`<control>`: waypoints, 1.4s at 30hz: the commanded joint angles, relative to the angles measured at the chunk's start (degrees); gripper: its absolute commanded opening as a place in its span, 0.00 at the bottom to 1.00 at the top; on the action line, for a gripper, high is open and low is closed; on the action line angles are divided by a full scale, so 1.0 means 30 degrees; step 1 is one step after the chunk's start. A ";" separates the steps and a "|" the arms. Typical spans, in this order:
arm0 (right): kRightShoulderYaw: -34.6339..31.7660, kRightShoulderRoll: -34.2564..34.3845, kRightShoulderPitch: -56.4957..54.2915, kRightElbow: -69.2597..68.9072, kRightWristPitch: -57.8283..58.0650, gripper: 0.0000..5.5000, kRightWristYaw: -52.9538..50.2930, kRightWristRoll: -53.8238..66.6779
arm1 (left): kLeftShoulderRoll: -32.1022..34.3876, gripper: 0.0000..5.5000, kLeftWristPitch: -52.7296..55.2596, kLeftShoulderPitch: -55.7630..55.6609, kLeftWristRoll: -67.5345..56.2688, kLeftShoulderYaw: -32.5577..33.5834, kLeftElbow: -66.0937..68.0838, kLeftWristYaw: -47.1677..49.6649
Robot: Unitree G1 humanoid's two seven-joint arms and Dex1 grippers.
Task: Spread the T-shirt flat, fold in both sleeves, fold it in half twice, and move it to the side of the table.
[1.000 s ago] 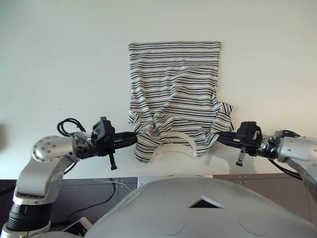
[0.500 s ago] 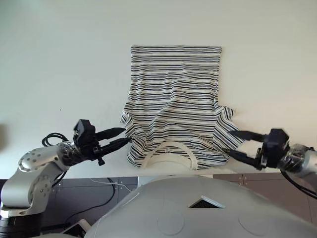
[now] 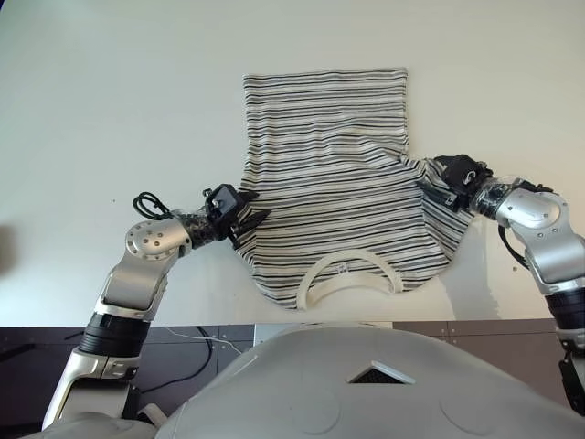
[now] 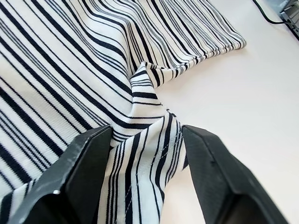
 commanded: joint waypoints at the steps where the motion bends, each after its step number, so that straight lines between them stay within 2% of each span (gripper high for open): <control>1: 0.0972 0.0496 -0.1251 0.3504 0.0031 0.50 -0.0453 -0.2476 | -0.1595 0.36 0.0503 -0.3128 0.1112 -0.0490 0.3869 0.0713; 4: -0.0713 0.1770 -0.2059 0.3326 -0.1556 0.50 -0.2233 -0.1919 | -0.2601 0.36 0.0754 -0.3915 -0.0375 0.0116 0.3141 0.0202; 5: -0.1787 0.2810 -0.2087 0.1262 -0.1372 0.50 -0.2662 -0.0402 | -0.2965 0.36 0.0935 -0.3937 -0.1032 0.0677 0.2385 0.0389; 7: -0.2414 0.4315 -0.1863 -0.2711 -0.0423 0.50 -0.2527 0.1716 | -0.3332 0.36 0.1709 -0.3821 -0.2591 0.2247 0.0245 0.0961; 9: -0.1543 0.4846 -0.1380 -0.4521 0.0581 0.50 -0.2111 0.1873 | -0.2945 0.36 0.2518 -0.3558 -0.3662 0.3538 -0.1673 0.1104; 12: 0.0983 0.4681 -0.0211 -0.3864 0.1476 0.50 -0.1809 -0.0387 | -0.1140 0.36 0.3684 -0.1973 -0.4300 0.4755 -0.4384 0.0301; 15: 0.2244 0.4674 0.0577 -0.2492 0.2120 0.50 -0.1773 -0.1956 | 0.1590 0.36 0.2452 0.1335 -0.2289 0.3423 -0.5347 -0.1892; 17: 0.2380 0.4662 0.0890 -0.2236 0.2469 0.50 -0.1653 -0.2368 | 0.1966 0.36 0.1209 0.2249 -0.0606 0.2146 -0.4335 -0.2063; 21: 0.2394 0.4455 0.1039 -0.1673 0.3097 0.50 -0.1331 -0.2809 | -0.0359 0.36 -0.0389 0.0086 0.2275 -0.0761 -0.0864 -0.0620; 25: 0.1926 0.3521 0.0642 -0.0419 0.3229 0.50 -0.1112 -0.3505 | -0.2618 0.36 -0.0680 -0.2185 0.2913 -0.2658 -0.0312 -0.0359; 27: 0.1283 0.3560 0.0273 -0.0426 0.2623 0.50 -0.1355 -0.3286 | -0.3346 0.36 -0.0230 -0.2794 0.2719 -0.2438 -0.0613 0.0214; 30: -0.0230 0.4667 0.0086 -0.2451 0.1233 0.50 -0.1484 -0.1487 | -0.2629 0.36 0.0748 -0.2724 0.1610 -0.0280 -0.1678 0.0367; 33: 0.0006 0.4931 0.0207 -0.4177 0.1143 0.50 -0.0939 -0.1236 | -0.1892 0.36 0.1778 -0.2803 0.0529 0.1709 -0.2093 0.0293; 37: 0.1426 0.4868 0.0387 -0.3432 0.0965 0.50 -0.0316 -0.2332 | -0.2531 0.36 0.1319 -0.4070 0.1447 0.1018 0.0412 0.0759; 42: 0.1827 0.4749 0.0467 -0.2467 0.0533 0.50 0.0063 -0.2902 | -0.4404 0.36 0.0413 -0.5407 0.0765 0.0861 0.1190 0.1012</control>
